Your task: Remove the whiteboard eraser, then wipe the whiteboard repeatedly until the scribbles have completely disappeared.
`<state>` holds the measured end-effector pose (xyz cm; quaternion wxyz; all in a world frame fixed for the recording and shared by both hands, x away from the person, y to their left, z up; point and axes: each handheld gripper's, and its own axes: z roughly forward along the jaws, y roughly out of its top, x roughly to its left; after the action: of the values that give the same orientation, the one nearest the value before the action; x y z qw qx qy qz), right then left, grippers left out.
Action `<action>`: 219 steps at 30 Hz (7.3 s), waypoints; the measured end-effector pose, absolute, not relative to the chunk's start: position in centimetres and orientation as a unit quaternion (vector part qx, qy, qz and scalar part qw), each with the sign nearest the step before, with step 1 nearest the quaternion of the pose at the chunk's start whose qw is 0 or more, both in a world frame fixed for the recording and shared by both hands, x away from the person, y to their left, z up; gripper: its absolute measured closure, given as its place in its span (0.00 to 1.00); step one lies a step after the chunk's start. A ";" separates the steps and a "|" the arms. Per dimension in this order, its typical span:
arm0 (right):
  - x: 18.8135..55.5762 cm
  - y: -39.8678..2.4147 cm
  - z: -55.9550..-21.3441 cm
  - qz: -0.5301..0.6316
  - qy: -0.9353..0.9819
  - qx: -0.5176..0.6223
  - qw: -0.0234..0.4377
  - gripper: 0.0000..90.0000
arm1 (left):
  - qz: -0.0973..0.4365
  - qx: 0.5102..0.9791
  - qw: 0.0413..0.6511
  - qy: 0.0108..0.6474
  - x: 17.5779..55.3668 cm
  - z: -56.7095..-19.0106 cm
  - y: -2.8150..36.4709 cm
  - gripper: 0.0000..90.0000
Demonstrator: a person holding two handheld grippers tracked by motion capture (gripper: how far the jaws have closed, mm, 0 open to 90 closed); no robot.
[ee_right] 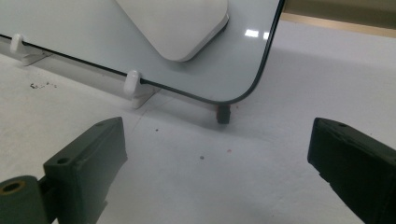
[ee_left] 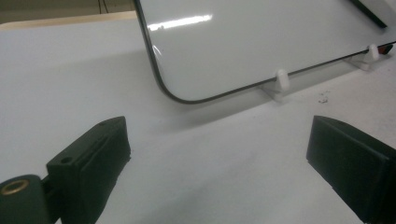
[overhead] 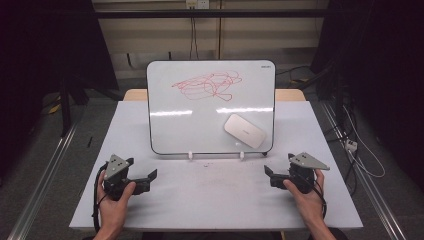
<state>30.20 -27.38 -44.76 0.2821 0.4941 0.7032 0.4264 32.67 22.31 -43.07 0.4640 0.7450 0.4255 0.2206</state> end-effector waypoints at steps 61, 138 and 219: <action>39.0 -17.6 -40.2 0.308 0.811 0.281 0.410 0.28 | 0.206 0.756 0.460 0.418 33.3 -43.7 22.1 0.07; 38.8 -18.6 -36.9 0.386 0.768 0.322 0.397 0.35 | 0.210 0.751 0.456 0.428 32.8 -43.7 22.7 0.07; 48.5 -18.2 -30.5 0.337 0.725 0.375 0.469 0.35 | 0.207 0.756 0.454 0.424 32.7 -43.7 22.8 0.07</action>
<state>48.47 -18.18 -30.52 0.4688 0.3754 0.7249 0.3373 32.75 22.76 -43.72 0.4540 0.7560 0.4238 0.2067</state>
